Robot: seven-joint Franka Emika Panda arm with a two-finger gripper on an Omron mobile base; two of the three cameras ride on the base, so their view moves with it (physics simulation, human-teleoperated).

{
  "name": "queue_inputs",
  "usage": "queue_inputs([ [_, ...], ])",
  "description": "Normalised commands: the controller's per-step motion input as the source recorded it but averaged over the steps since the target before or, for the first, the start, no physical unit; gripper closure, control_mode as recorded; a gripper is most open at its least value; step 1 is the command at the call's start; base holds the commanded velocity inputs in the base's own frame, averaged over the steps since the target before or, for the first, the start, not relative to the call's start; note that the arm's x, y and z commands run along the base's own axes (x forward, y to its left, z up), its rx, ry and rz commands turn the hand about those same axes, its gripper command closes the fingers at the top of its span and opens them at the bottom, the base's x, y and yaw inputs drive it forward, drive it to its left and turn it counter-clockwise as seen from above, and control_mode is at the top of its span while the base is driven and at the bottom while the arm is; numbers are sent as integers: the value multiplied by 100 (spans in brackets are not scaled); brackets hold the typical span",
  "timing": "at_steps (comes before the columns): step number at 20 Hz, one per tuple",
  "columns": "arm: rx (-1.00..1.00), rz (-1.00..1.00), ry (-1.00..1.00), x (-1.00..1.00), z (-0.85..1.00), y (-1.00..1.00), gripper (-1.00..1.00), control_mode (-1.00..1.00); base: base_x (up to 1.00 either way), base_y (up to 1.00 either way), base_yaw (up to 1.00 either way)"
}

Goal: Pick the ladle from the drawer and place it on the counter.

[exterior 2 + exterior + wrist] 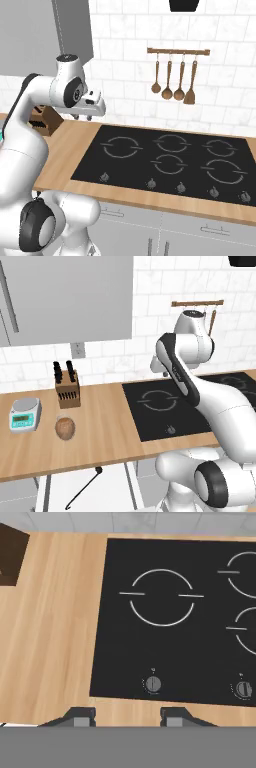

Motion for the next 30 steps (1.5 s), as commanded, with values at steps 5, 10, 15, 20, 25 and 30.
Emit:
queue_inputs([
  [5,0,-1,0,-53,-1,0,-100,-100,0,0,0],
  [10,-5,0,0,-100,-13,4,-100,-100,0,0,0],
  [15,0,0,-1,-99,-26,1,-100,-100,0,0,0],
  [20,-1,1,-8,-31,-24,0,-100,100,-24,-10,8],
  [25,0,0,0,0,0,0,-100,100,-43,-51,39],
  [30,0,0,0,0,0,0,-100,100,-8,-61,73],
])
